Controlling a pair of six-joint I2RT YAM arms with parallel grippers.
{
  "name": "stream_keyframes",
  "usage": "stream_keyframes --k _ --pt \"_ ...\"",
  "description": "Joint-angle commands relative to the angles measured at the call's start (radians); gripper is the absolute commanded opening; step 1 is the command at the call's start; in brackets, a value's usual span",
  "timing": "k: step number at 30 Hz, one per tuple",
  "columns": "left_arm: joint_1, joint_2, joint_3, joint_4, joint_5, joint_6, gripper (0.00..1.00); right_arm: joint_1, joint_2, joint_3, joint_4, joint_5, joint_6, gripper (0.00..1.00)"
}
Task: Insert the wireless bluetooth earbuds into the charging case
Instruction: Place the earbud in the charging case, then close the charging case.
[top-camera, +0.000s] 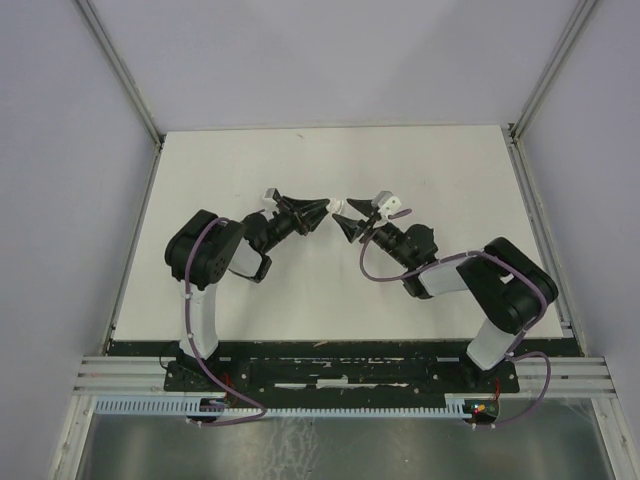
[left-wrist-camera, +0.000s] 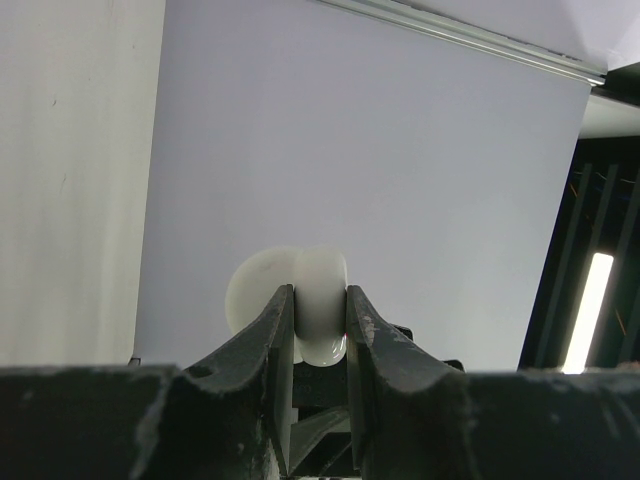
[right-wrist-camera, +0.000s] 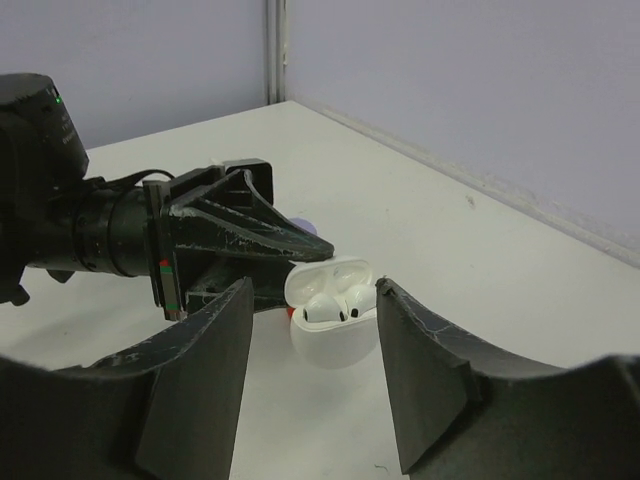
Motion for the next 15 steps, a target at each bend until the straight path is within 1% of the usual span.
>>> stream_keyframes --k 1,4,6,7,9,10,11,12,13,14,15 --pt "0.005 0.009 0.031 0.21 0.006 -0.01 0.03 -0.005 -0.097 -0.026 0.047 0.041 0.049 0.64" --pt "0.008 0.018 0.031 0.21 0.009 0.005 0.03 -0.005 -0.154 -0.054 0.045 0.114 0.048 0.69" --pt "0.009 0.021 0.032 0.211 0.017 0.012 0.03 -0.005 -0.196 -0.068 0.007 0.229 0.065 0.75" --pt "0.01 0.021 0.037 0.211 0.025 0.019 0.03 -0.004 -0.229 -0.067 -0.058 0.309 0.084 0.76" --pt "0.012 0.02 0.043 0.21 0.042 0.034 0.03 -0.005 -0.337 -0.042 -0.293 0.443 0.105 0.77" --pt "0.014 0.02 0.048 0.208 0.051 0.043 0.03 -0.005 -0.388 -0.004 -0.477 0.48 0.118 0.79" --pt "0.016 0.018 0.053 0.202 0.062 0.053 0.03 -0.005 -0.427 0.051 -0.686 0.561 0.137 0.85" --pt "0.017 0.016 0.058 0.189 0.075 0.071 0.03 -0.005 -0.452 0.113 -0.878 0.618 0.155 0.96" --pt "0.017 0.012 0.062 0.175 0.084 0.085 0.03 -0.005 -0.463 0.173 -1.044 0.659 0.165 1.0" --pt "0.019 0.007 0.062 0.158 0.089 0.099 0.03 -0.005 -0.464 0.235 -1.152 0.685 0.173 1.0" --pt "0.018 0.0 0.063 0.133 0.089 0.114 0.03 -0.005 -0.458 0.266 -1.224 0.696 0.172 1.0"
